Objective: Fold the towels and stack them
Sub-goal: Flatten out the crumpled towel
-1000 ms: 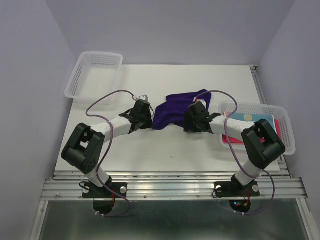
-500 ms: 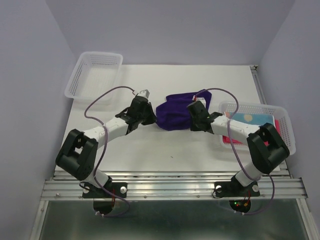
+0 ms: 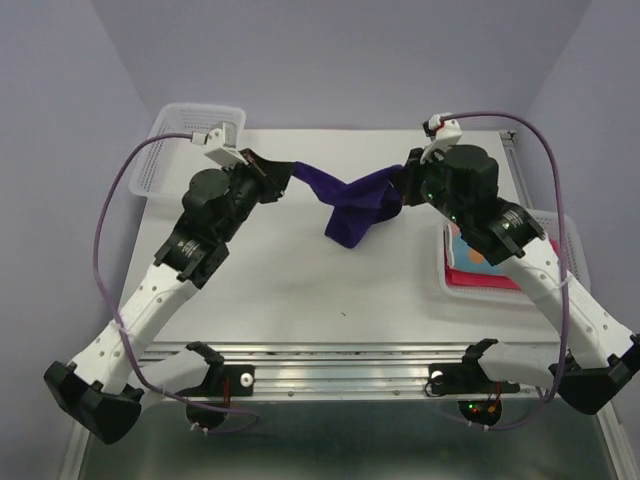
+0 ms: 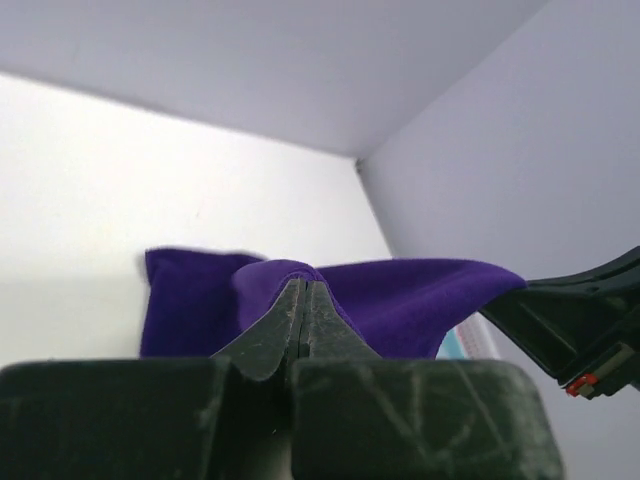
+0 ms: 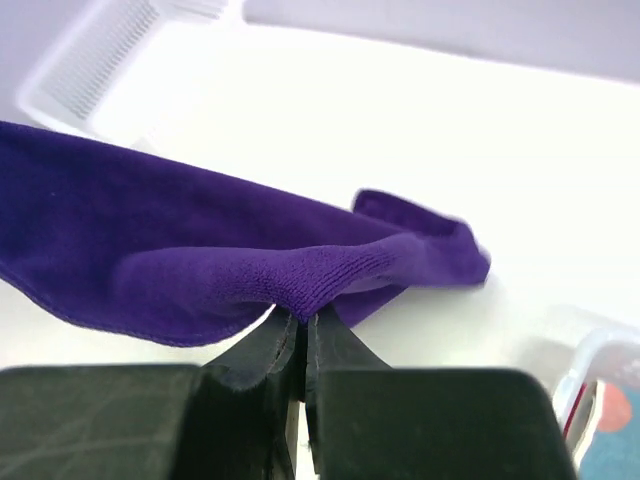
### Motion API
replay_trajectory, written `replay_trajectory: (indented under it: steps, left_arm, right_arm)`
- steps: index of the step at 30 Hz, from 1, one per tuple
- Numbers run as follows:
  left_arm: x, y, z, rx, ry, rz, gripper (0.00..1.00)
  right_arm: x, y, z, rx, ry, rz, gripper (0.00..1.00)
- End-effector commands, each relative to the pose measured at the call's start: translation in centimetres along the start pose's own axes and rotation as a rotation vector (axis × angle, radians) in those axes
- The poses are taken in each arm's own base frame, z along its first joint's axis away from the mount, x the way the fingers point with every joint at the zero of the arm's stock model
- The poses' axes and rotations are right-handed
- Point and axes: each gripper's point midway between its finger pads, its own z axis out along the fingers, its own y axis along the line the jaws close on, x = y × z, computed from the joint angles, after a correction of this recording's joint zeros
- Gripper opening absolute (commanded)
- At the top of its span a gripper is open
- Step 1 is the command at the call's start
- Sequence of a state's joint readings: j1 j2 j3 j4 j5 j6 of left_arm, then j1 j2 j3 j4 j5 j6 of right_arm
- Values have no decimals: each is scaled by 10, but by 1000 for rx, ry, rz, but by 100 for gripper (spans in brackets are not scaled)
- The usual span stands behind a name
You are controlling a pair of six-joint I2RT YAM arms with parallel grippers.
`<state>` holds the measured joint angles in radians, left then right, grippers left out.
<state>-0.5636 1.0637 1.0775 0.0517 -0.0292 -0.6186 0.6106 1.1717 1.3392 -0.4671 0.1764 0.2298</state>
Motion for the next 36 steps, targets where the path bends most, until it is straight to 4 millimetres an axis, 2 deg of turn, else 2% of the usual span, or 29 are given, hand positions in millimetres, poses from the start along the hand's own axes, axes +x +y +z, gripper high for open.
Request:
replay_trajectory:
  steps: [1, 3, 4, 5, 6, 7, 9, 10, 11, 12, 16, 19, 20, 24, 27, 29, 30, 31, 33, 34, 36]
  left_arm:
    - [-80, -42, -53, 73, -221, -13, 0]
    - [-94, -53, -69, 106, -247, -7, 0]
    - [-109, -66, -83, 142, -281, -8, 0]
    - [-112, -68, -89, 145, -279, 3, 0]
    - [-124, -79, -99, 173, -303, 0, 0]
    - [-128, -89, -110, 218, -305, 8, 0]
    - [-137, -106, -126, 284, -317, 12, 0]
    - [-141, -128, -147, 392, -303, 30, 0]
    - [-144, -139, -156, 446, -300, 36, 0]
    - [-146, -157, -176, 535, -288, 54, 0]
    - [-147, -185, -215, 695, -261, 69, 0]
    - [-143, -198, -232, 787, -233, 73, 0]
    - [-143, -200, -234, 801, -231, 72, 0]
    - [-142, -197, -229, 787, -231, 57, 0]
    - [-139, -189, -218, 747, -239, 53, 0]
    - [-130, -174, -194, 677, -228, 36, 0]
    - [-133, -173, -194, 670, -240, 34, 0]
    - [-121, -164, -178, 641, -213, 29, 0]
    - [-114, -152, -160, 594, -211, 17, 0]
    - [-105, -138, -140, 532, -202, 5, 0]
    - [-95, -118, -113, 446, -193, 7, 0]
  right_arm:
    - [-62, 34, -41, -175, -110, -64, 1]
    - [-81, 53, -59, -280, -146, -70, 1]
    - [-89, 61, -67, -321, -164, -69, 1]
    - [-107, 68, -81, -363, -208, -70, 1]
    - [-111, 80, -90, -434, -215, -79, 1]
    - [-127, 87, -103, -470, -258, -79, 1]
    - [-136, 104, -122, -580, -273, -90, 1]
    - [-139, 110, -128, -618, -276, -92, 1]
    - [-148, 117, -141, -662, -301, -90, 1]
    - [-151, 127, -154, -740, -313, -104, 1]
    - [-165, 147, -205, -918, -381, -105, 1]
    - [-170, 151, -228, -979, -409, -98, 1]
    - [-169, 152, -230, -987, -399, -86, 1]
    - [-162, 150, -227, -981, -386, -65, 1]
    - [-158, 138, -208, -881, -386, -35, 1]
    - [-154, 128, -192, -804, -382, -17, 1]
    - [-149, 128, -185, -799, -369, -20, 1]
    - [-146, 124, -177, -765, -371, -15, 1]
    - [-136, 119, -158, -722, -355, -15, 1]
    - [-136, 113, -144, -671, -359, -5, 1]
    - [-130, 98, -117, -565, -351, 1, 1]
